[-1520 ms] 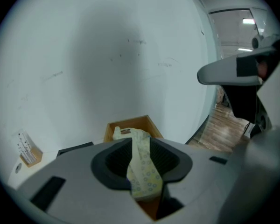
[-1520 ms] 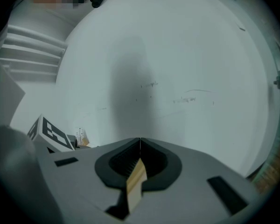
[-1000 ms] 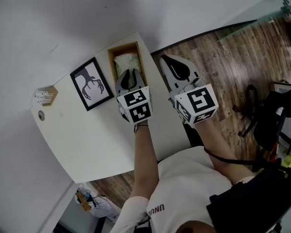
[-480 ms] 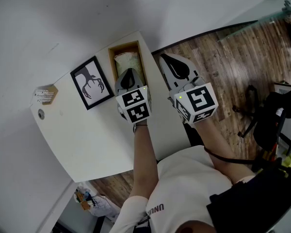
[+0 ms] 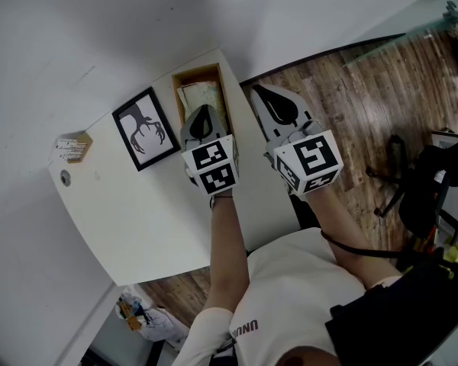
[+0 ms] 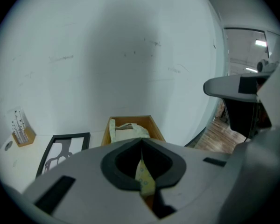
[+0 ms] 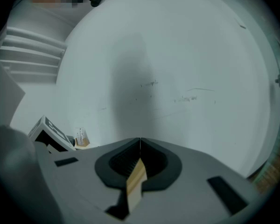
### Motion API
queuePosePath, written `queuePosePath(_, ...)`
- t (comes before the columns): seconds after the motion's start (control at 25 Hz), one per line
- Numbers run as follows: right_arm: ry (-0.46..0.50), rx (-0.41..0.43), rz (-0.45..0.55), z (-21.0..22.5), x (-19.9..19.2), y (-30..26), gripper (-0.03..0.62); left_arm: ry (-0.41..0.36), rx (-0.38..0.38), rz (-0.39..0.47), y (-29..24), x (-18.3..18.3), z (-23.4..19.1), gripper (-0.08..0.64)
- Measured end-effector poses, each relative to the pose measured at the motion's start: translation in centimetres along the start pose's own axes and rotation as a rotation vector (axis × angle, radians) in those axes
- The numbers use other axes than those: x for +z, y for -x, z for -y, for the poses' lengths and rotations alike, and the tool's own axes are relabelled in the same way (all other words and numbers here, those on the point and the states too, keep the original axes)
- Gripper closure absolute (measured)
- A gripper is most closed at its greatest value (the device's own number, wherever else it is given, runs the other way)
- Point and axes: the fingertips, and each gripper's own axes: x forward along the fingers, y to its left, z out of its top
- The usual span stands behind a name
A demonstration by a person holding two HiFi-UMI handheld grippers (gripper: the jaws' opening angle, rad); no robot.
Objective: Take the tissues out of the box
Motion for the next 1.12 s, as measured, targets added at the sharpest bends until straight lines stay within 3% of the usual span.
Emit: queuePosePath(1.12, 0.006, 0.014, 0.014, -0.8, 0.5, 0.1, 0.572, 0.036, -0.001, 0.095, 1.6, 2.0, -0.6, 0.549)
